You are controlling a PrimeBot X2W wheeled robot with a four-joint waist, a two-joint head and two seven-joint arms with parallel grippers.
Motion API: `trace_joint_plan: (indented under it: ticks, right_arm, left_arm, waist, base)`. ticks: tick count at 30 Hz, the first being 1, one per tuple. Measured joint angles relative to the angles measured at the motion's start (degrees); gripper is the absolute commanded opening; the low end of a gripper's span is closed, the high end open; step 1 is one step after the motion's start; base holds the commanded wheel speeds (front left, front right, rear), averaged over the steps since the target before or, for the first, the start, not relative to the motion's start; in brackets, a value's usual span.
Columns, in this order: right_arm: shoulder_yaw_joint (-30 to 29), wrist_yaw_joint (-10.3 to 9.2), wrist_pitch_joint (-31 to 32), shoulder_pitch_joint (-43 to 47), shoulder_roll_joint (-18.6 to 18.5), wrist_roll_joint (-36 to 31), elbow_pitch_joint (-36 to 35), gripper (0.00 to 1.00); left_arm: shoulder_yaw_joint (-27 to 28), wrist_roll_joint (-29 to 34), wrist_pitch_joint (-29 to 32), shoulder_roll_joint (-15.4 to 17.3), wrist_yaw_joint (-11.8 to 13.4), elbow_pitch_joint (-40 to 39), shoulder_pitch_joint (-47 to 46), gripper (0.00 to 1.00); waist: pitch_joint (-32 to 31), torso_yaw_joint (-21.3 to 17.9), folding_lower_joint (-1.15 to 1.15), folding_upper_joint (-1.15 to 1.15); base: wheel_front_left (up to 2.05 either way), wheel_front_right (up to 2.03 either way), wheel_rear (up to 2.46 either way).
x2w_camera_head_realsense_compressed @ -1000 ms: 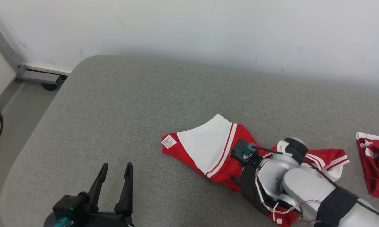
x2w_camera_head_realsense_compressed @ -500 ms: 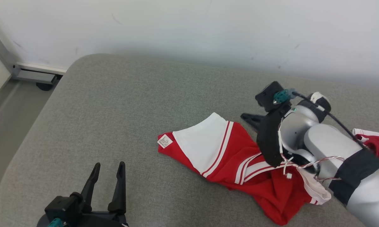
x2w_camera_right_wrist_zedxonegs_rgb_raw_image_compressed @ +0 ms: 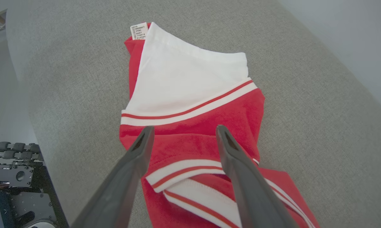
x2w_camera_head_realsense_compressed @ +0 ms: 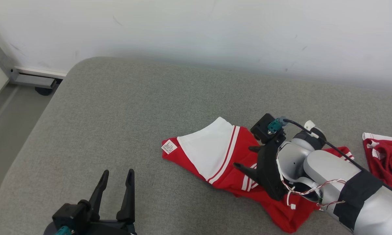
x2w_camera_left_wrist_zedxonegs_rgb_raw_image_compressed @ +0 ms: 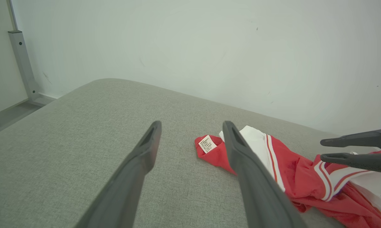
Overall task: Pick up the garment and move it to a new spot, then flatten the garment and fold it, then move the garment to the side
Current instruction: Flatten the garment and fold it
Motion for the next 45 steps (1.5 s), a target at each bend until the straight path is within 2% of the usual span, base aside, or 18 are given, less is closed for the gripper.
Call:
trace_joint_plan:
  ticks: [11,18,19,20,26,35,36,37,38,42,45]
  right_arm:
    - [6.6,0.01,3.8,-0.7,-1.5,0.9,-0.8,1.0]
    - [12.1,0.01,4.8,-5.5,-1.8,-1.4,0.8,0.99]
    - [12.9,0.01,4.9,-5.9,-1.9,-1.5,1.2,0.26]
    - [13.8,0.01,5.1,-6.2,-2.1,-1.7,1.3,0.0]
    - [14.9,0.01,2.5,-7.9,-1.6,-1.8,2.7,0.0]
    - [14.9,0.02,-0.9,-9.7,-1.3,0.4,5.0,0.0]
    - [14.9,0.02,-0.9,-9.5,-1.3,1.2,5.1,0.22]
    - [14.9,0.02,-0.9,-9.3,-1.3,2.0,5.1,0.65]
    - [14.7,0.02,-1.0,-9.2,-0.9,3.3,5.1,1.0]
    - [12.9,0.08,0.2,-8.4,1.4,9.2,5.3,1.0]
    - [13.2,0.18,3.2,-8.5,1.3,11.1,6.6,1.0]
  left_arm:
    - [-1.7,0.0,0.0,-1.4,-1.0,1.2,-0.3,1.0]
    - [-2.3,0.0,0.0,-2.2,-1.4,2.1,-1.7,1.0]
    - [-2.4,0.0,0.0,-2.3,-1.4,2.3,-1.8,1.0]
    - [-2.4,0.0,0.0,-2.3,-1.4,2.5,-2.0,1.0]
    - [-1.7,-0.3,-0.3,-2.3,-1.4,3.1,-2.4,1.0]
    - [-1.7,-0.3,-0.7,-2.1,-1.4,3.5,-2.3,1.0]
    - [-1.7,-0.3,-0.7,-2.2,-1.4,3.5,-2.3,1.0]
    - [-1.8,-0.3,-0.7,-2.2,-1.4,3.6,-2.3,1.0]
    - [-1.8,-0.3,-0.7,-2.2,-1.4,3.7,-2.3,1.0]
    - [-1.9,-0.3,-0.9,-2.2,-1.5,4.5,-2.3,1.0]
    - [-2.7,-0.3,-0.9,-2.6,-2.0,5.1,-2.5,1.0]
  waist:
    - [0.1,2.0,0.0,0.0]
    - [0.7,3.9,0.0,0.0]
    - [0.8,4.2,0.0,0.0]
    - [0.9,4.4,0.0,0.0]
    - [1.4,5.3,0.0,0.0]
    - [0.7,3.9,0.0,0.0]
    - [0.7,3.8,0.0,0.0]
    - [0.6,3.7,0.0,0.0]
    - [0.6,3.6,0.0,0.0]
    - [0.3,3.3,0.0,0.0]
    - [-0.2,3.4,0.0,0.0]
  base:
    - [0.0,0.0,0.0]
    - [0.0,0.0,0.0]
    - [0.0,0.0,0.0]
    - [0.0,0.0,0.0]
    - [0.0,0.0,0.0]
    - [0.0,0.0,0.0]
    - [0.0,0.0,0.0]
    - [0.0,0.0,0.0]
    - [0.0,0.0,0.0]
    - [0.0,0.0,0.0]
    - [0.0,0.0,0.0]
